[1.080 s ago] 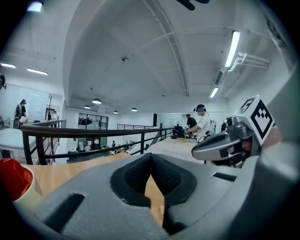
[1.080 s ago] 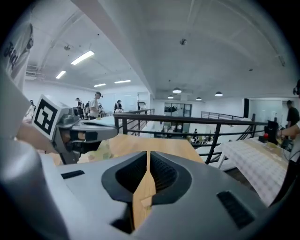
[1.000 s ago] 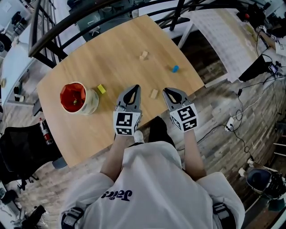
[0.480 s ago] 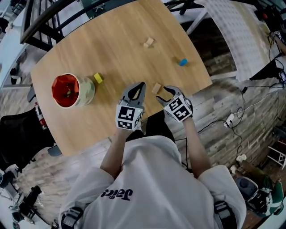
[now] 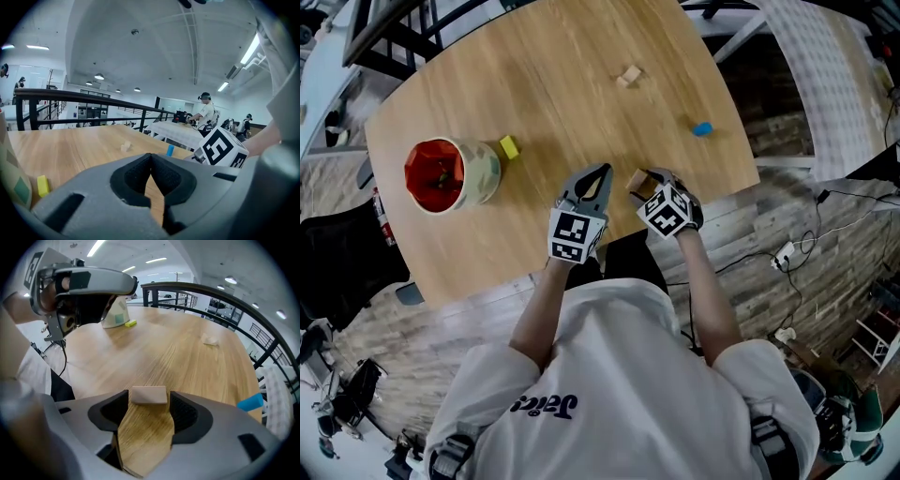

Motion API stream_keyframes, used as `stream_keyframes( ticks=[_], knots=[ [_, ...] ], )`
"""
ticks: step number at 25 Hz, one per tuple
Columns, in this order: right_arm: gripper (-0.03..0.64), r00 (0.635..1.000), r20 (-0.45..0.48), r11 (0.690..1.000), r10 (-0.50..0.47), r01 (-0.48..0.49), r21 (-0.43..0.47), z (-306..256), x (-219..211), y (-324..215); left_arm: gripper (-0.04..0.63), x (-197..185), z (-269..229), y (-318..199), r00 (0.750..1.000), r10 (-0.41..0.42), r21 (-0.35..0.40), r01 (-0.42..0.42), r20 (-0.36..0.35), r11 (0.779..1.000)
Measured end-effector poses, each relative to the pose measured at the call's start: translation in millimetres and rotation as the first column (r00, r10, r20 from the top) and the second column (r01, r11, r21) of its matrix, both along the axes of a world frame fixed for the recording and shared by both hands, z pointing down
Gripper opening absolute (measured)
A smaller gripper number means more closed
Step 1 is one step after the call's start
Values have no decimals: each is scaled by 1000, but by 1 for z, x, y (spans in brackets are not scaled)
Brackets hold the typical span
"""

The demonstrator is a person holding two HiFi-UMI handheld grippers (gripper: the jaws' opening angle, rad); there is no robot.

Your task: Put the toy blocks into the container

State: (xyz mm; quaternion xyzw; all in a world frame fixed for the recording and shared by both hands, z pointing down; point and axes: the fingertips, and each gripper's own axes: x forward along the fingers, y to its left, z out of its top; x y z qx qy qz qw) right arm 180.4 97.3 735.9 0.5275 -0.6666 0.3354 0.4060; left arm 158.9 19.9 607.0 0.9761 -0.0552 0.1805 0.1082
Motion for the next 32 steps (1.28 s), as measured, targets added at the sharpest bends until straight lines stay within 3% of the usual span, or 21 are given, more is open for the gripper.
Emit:
stream_keyframes(
  ticks=[12, 22, 28, 32],
  knots=[
    [259, 999, -25, 999, -31, 30, -28, 10, 1, -1, 8, 0, 5, 0, 1000, -20, -8, 21, 24, 1000],
    [258, 999, -31, 999, -43, 43, 4, -43, 5, -16, 8, -21, -29, -24, 996, -90, 21, 90, 4, 996],
    [258, 987, -3, 987, -158, 158, 25, -76, -9, -39, 8, -48, -52, -51, 987, -161, 45, 161, -11, 986],
    [259, 946, -4, 945, -324, 323, 50, -105, -31, -60, 8, -71, -66, -71, 972, -235, 67, 237, -29, 969]
  ],
)
